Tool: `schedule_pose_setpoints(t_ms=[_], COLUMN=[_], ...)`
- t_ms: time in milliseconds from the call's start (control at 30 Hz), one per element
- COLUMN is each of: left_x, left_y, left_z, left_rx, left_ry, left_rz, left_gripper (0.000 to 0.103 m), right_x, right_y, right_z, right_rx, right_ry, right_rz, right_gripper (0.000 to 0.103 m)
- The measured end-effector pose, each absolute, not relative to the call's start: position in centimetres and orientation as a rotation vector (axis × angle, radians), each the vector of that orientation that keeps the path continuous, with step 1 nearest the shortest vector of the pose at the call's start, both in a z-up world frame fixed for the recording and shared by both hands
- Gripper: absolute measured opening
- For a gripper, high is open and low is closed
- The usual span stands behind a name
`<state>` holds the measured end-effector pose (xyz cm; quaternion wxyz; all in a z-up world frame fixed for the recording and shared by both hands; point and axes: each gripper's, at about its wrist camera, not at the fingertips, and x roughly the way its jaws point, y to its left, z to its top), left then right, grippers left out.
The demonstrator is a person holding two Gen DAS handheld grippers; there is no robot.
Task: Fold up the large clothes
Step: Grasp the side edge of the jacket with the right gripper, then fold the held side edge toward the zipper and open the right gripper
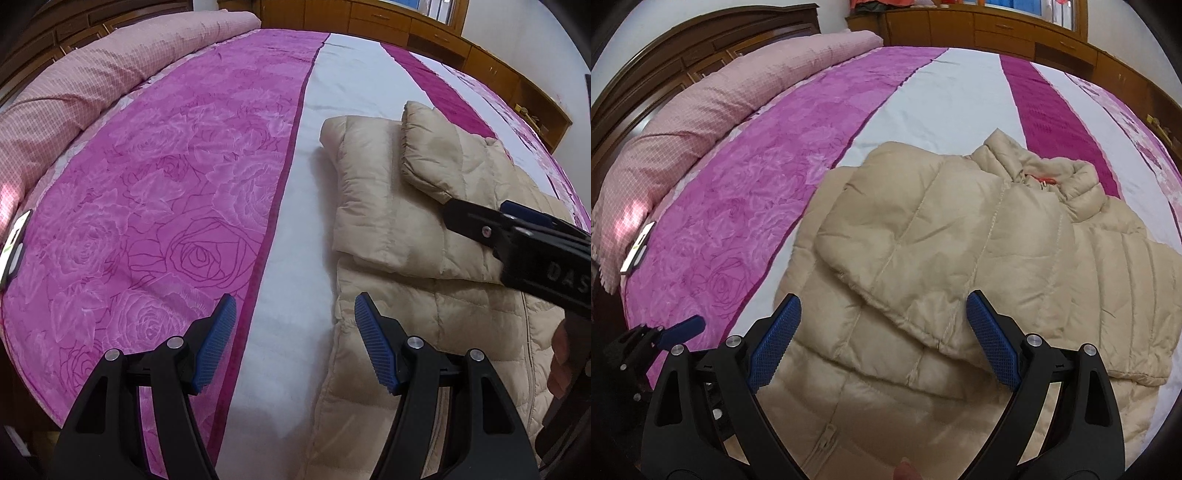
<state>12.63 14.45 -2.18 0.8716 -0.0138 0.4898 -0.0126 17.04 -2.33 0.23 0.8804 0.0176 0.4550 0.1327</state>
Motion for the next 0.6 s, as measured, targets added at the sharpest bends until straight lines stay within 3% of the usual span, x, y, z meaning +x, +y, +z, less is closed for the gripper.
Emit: schedule_pose_setpoints(t_ms=[100,167,200,333,600], left_x=[12.9,12.9,13.0,13.0,12.9], left_y=[14.4,14.4,14.4,14.2,13.2], left_z=[-2.4,-2.4,-2.5,-2.5,-1.8], left_rx=[-0.029,-0.028,-0.027,-0.026,-0.024], left_ry=[1.027,1.027,1.028,1.030,1.015], left_rz=[-0.028,-0.029,-0.030,-0.031,-0.053], left_gripper=[0.066,0.066,0.066,0.066,0.066], right_x=[18.0,18.6,18.9,19.2,16.7], right_y=[-2.4,-2.6,-2.7,-3.9,-7.8], right_z=[-0.9,-1.7,-2.1,-2.5,2.0], right_rx=[0.048,0.048,0.051,0.101,0.211], right_ry=[0.969,0.980,0.989,1.006,0.891], right_rz=[0.274,0.266,0.263,0.283,0.320], right_gripper=[0.083,0.058,0.053,0.012,0.007])
